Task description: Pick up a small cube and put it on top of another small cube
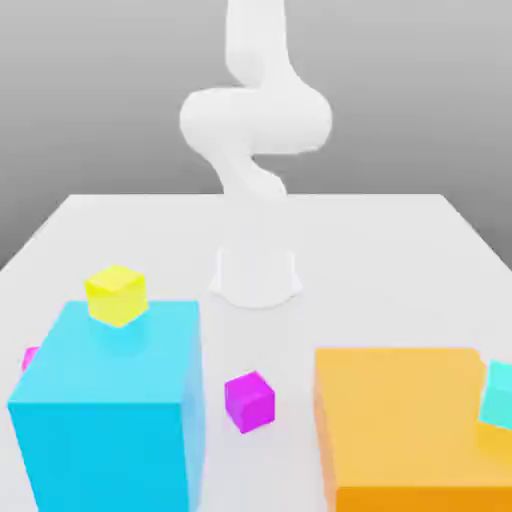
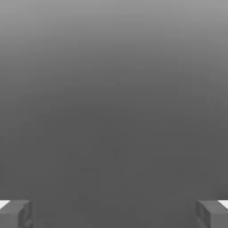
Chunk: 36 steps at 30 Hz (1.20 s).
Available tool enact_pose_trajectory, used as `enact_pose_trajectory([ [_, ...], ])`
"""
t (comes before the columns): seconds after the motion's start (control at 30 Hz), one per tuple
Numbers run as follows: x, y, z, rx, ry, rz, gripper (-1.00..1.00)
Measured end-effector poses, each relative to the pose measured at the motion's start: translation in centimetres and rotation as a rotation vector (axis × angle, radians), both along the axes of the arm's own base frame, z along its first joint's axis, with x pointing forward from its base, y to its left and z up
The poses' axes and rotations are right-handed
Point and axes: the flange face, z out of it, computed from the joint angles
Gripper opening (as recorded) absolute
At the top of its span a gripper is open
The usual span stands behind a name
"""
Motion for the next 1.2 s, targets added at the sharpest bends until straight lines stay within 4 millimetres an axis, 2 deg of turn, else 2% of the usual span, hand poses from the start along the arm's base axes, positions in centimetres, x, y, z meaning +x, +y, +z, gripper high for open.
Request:
enact_pose_trajectory([
  [0.13, 3.9, -0.1, -9.9, 0.103, 0.142, -0.153, 0.00],
  [0.2, 5.0, -0.3, -14.9, 0.148, 0.211, -0.233, 0.00],
  [0.3, 5.4, -0.5, -22.4, 0.209, 0.313, -0.361, 0.00],
  [0.43, 3.9, -0.9, -32.3, 0.277, 0.449, -0.548, 0.00],
  [0.5, 2.4, -1.0, -36.7, 0.303, 0.512, -0.642, 0.00],
  [0.53, 1.9, -1.9, -38.3, 0.320, 0.533, -0.705, 0.00],
  [0.57, 0.5, -1.1, -40.6, 0.321, 0.581, -0.740, 0.00],
  [0.63, -2.0, -1.0, -44.4, 0.339, 0.634, -0.836, 0.00],
  [0.7, -3.0, -1.0, -46.8, 0.344, 0.657, -0.879, 0.00],
  [0.9, -3.4, -1.0, -52.1, 0.348, 0.665, -0.893, 0.00],
  [0.93, -3.5, -1.0, -52.8, 0.347, 0.665, -0.892, -1.00],
  [1.13, -3.5, -1.0, -53.1, 0.348, 0.663, -0.892, -1.00],
  [1.2, -3.4, -0.9, -52.3, 0.348, 0.663, -0.892, -1.00],
])
